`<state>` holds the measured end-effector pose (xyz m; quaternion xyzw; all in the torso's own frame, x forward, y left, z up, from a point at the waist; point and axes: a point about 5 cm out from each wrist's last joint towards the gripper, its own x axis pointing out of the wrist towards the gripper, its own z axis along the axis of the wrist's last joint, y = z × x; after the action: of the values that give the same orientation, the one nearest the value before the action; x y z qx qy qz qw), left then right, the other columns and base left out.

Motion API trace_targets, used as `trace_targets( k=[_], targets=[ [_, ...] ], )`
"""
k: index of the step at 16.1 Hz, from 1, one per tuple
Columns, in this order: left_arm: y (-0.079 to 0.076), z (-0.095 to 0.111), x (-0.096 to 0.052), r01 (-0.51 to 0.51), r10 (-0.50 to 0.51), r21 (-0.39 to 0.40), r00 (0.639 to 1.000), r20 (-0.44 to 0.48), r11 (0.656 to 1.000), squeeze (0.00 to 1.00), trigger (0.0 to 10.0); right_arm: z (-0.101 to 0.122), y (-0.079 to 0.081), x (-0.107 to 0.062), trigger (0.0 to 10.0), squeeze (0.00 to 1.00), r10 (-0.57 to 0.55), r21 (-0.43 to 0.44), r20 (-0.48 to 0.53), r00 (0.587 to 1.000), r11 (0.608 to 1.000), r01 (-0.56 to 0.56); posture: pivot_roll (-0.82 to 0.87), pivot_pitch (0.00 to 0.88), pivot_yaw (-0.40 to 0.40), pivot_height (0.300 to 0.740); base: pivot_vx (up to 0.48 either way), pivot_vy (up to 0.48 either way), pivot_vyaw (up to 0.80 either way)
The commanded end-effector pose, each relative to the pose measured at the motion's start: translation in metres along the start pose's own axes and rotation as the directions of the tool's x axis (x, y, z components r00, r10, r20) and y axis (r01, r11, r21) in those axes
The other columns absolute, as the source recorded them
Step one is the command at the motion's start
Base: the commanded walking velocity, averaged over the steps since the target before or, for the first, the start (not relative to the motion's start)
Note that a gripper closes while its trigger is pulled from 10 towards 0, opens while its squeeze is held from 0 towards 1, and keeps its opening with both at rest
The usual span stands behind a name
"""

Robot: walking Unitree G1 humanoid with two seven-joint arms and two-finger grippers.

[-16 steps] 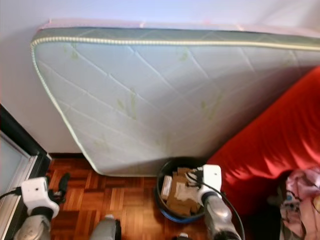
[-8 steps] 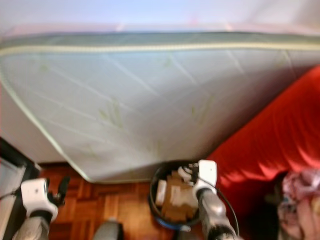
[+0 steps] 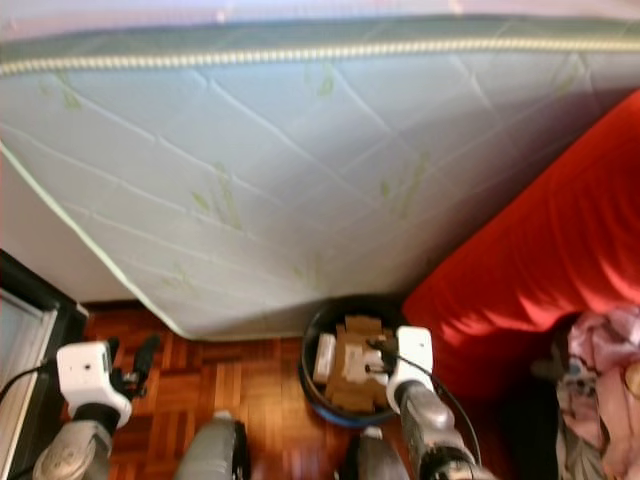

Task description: Clean up the room

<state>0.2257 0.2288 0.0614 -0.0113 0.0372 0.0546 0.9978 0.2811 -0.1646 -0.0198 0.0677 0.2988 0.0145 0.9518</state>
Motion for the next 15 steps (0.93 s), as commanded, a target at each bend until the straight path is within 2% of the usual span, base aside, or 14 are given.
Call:
trace_targets(
  k=[1,3,5,7,10,13,14,15],
  targets=[
    [-0.001,0.0,-0.006,-0.007,0.007,-0.019,1.0,-0.018,1.0,0.0,10.0,-0.005,-0.004,-0.001,10.0,0.0,-0.008,0.0,-0.023,1.0,1.0,0.008,0.18,0.365,-0.057,0.667,0.0,0.0,0.0],
    [-0.007,0.012,0.001,-0.003,0.003,-0.019,1.0,0.014,1.0,0.0,10.0,0.011,-0.003,0.002,10.0,0.0,-0.013,0.01,0.031,0.999,1.0,0.013,0.18,0.4,-0.062,0.667,0.0,0.0,0.0],
    [-0.009,0.019,0.0,0.001,-0.001,-0.019,1.0,0.027,1.0,0.0,10.0,0.015,-0.001,0.003,10.0,0.0,0.003,0.022,0.051,0.999,1.0,-0.004,0.19,0.415,-0.062,0.667,0.0,0.0,0.0],
    [-0.011,0.029,-0.005,0.002,-0.002,-0.019,0.999,0.042,1.0,0.0,10.0,0.022,0.012,0.006,10.0,0.0,0.046,0.008,0.071,0.996,0.999,-0.046,0.22,0.451,-0.053,0.667,0.0,0.0,0.0],
    [-0.01,0.034,-0.013,0.003,-0.003,-0.018,0.999,0.033,1.0,0.0,10.0,0.028,0.021,0.008,10.0,0.0,0.056,0.006,0.083,0.995,0.998,-0.057,0.24,0.474,-0.042,0.667,0.0,0.0,0.0],
    [-0.009,0.035,-0.017,0.001,-0.001,-0.014,1.0,0.014,1.0,0.0,10.0,0.031,0.023,0.009,10.0,0.0,0.059,0.006,0.089,0.994,0.998,-0.06,0.24,0.486,-0.04,0.667,0.0,0.0,0.0],
    [-0.009,0.035,-0.018,0.0,0.0,-0.014,1.0,0.011,1.0,0.0,10.0,0.031,0.023,0.009,10.0,0.05,0.06,0.015,0.086,0.994,0.998,-0.062,0.24,0.483,-0.038,0.667,0.0,0.0,0.0],
    [-0.008,0.035,-0.018,0.002,-0.002,-0.014,1.0,0.007,1.0,0.0,10.0,0.03,0.024,0.009,10.0,1.0,0.063,0.026,0.082,0.995,0.998,-0.065,0.24,0.488,-0.04,0.667,0.0,0.0,0.0]
  ],
)
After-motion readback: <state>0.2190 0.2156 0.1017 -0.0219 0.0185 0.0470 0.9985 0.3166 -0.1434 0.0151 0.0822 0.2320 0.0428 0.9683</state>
